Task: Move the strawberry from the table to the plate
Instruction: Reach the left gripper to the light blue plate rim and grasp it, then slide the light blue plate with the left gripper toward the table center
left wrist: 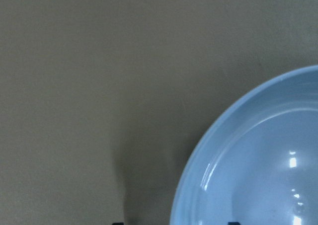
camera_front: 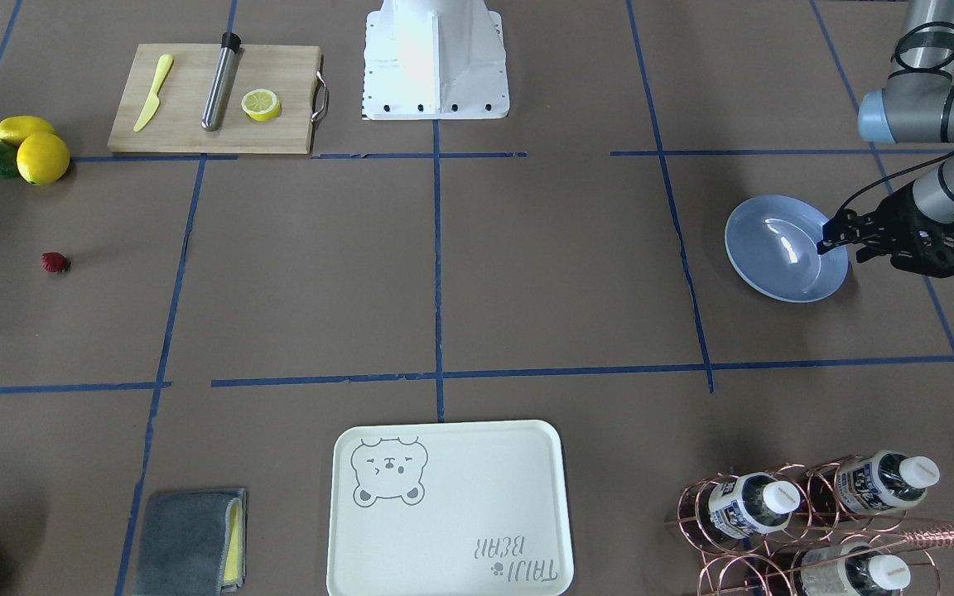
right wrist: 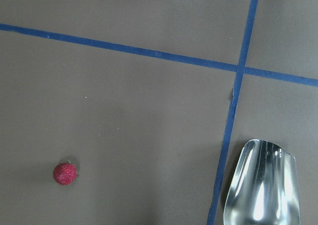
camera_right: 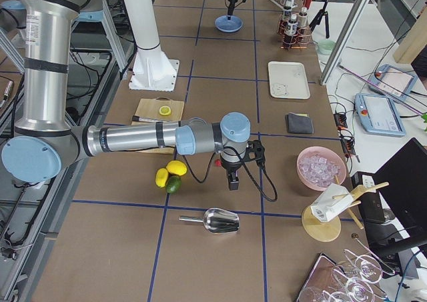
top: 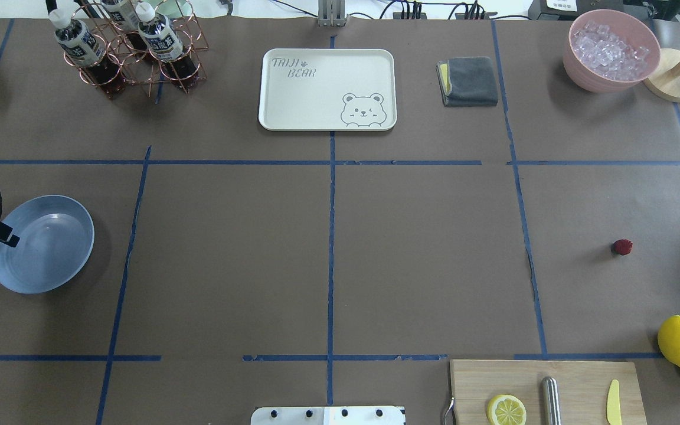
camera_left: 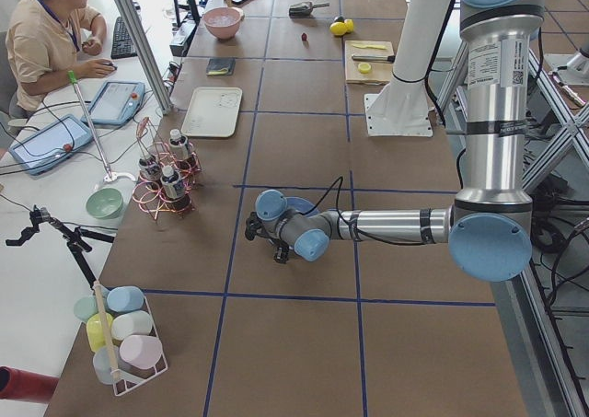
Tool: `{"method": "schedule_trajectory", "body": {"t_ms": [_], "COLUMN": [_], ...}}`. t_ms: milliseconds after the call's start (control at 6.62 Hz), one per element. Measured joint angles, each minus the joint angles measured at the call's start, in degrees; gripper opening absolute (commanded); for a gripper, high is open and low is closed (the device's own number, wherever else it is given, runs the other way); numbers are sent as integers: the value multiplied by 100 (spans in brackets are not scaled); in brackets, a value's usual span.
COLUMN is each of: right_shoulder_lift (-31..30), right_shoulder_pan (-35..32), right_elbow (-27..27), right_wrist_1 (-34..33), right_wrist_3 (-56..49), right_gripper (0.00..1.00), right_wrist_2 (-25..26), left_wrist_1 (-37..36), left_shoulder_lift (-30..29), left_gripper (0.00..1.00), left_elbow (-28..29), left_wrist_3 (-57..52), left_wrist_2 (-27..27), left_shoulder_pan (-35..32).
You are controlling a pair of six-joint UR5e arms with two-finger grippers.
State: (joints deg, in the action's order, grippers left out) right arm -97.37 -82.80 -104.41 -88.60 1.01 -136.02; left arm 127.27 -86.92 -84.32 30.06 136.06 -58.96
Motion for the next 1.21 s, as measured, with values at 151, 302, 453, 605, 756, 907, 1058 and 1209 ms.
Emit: {"method": "schedule_trajectory", "body": {"t_ms": [151,302,453,605,756,907,1058,1209], "right_shoulder_lift": [-1,-1,-2,-1,-1,-2,-2,-2], "right_shoulder_pan": [0,0,0,0,0,0,0,0], "right_elbow": [0,0,0,0,0,-1,-5,-7], "right_wrist_1": [0,1,0,2,9,14,19,26], "right_wrist_3": [3,3,4,4,6,12,24,40], "right_gripper": [100,100,100,100,100,100,100,100], "right_wrist_2": [-4,-8,-10,-11,-14,-24,-90,-252], "left_wrist_1": [-2,-6,-7,-5,12,36,56,104], "left_shoulder_lift": [0,-3,-10,-14,-12,-9,-30,-172], "left_gripper": [0,0,0,0,0,0,0,0], "left_elbow": [2,-5,-52,-135,-317,-572,-804,-1007], "left_wrist_3": [0,4,14,12,9,69,353,922], "left_wrist_2": [0,1,6,18,64,224,432,527], "left_shoulder_pan": [10,13,15,14,8,3,3,6]}}
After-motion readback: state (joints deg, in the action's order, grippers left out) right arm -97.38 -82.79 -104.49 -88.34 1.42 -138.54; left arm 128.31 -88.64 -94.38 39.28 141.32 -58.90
